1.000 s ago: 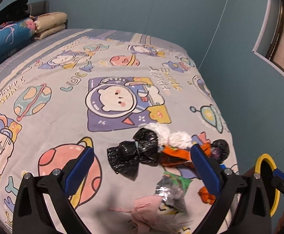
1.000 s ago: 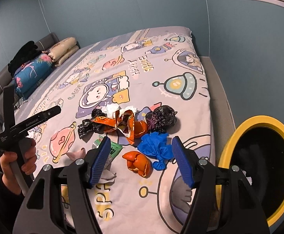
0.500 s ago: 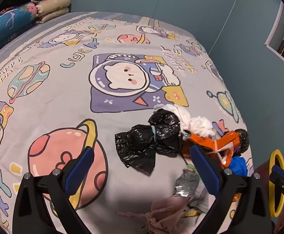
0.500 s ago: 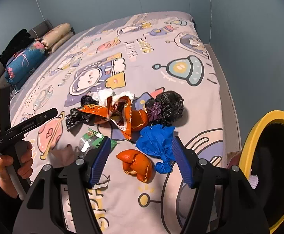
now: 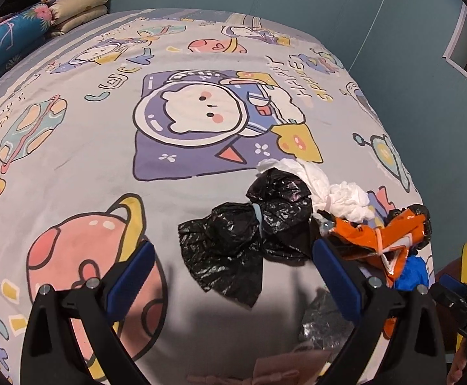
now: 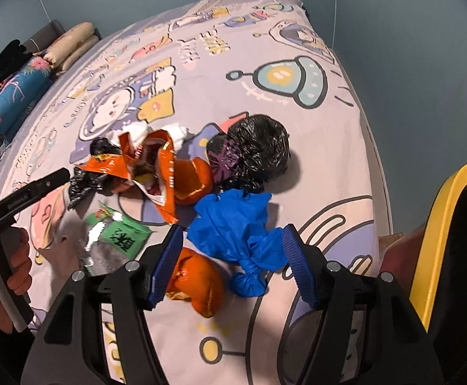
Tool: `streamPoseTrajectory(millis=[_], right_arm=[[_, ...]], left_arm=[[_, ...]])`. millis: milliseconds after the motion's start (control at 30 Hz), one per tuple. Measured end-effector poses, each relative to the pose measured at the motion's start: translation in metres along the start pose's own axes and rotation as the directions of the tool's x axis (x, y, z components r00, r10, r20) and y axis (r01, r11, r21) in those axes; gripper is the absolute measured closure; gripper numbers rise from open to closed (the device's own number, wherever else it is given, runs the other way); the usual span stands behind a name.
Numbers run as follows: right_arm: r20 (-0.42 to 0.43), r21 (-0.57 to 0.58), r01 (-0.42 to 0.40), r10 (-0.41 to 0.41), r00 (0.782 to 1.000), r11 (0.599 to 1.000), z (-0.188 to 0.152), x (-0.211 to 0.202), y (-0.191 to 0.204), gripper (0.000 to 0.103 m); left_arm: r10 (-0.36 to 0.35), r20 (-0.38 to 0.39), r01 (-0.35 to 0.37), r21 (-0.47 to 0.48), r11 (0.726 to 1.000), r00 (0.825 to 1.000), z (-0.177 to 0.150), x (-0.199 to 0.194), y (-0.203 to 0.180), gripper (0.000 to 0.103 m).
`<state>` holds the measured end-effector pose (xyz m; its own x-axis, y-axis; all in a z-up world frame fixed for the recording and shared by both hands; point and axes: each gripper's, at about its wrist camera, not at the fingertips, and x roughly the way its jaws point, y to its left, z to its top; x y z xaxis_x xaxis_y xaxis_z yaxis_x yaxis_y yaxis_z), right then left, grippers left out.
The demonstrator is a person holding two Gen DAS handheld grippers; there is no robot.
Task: Collect trash
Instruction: 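Move both tools back over the trash pile on the bed, then grasp the black plastic bag with the left tool while the right tool grasps the blue glove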
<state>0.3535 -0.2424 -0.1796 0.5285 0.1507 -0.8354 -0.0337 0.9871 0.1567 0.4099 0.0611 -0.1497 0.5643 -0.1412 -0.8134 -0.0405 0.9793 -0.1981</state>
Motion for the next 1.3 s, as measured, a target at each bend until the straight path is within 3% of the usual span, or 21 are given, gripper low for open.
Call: streamPoseTrajectory(millis=[500,800,867,967,1100,1300], right_arm=[[-0.078,-0.021,0.035,-0.036,0.996,0.999,0.002,0.035,0.005,0.042],[-0.108,-0.011,0.041,-0.042,0.993,0.999,0.003,0.046,0.006,0.044],[-0.115,-0.014,0.043,-0.044,0.992,0.999,0.004,0.047,0.005,0.048],[-0.112,-0.03,0.05,-0.053,0.992,0.998,0.003,0.047,0.007,0.056],[-0.099,-0.053,0.053,-0.058,0.993,0.997,0.002,0.045,0.011,0.063],[-0.082,-0.081,0.057,-0.063,0.995,0.995,0.001,0.041,0.016,0.075]], left_arm=[[0.003,-0.042,-0.001,0.035,0.999,0.999,0.003,0.03,-0.006,0.01],[0.019,-0.083,-0.014,0.064,0.998,0.996,0.001,0.043,-0.009,0.033],[0.033,-0.092,-0.027,0.067,0.997,0.995,0.0,0.044,-0.009,0.05],[0.04,-0.105,-0.035,0.057,0.998,0.994,0.0,0.046,-0.007,0.063],[0.045,-0.111,-0.04,0.049,0.998,0.993,-0.001,0.047,-0.006,0.065],[0.054,-0.118,-0.048,0.054,0.997,0.992,-0.002,0.047,-0.006,0.081]])
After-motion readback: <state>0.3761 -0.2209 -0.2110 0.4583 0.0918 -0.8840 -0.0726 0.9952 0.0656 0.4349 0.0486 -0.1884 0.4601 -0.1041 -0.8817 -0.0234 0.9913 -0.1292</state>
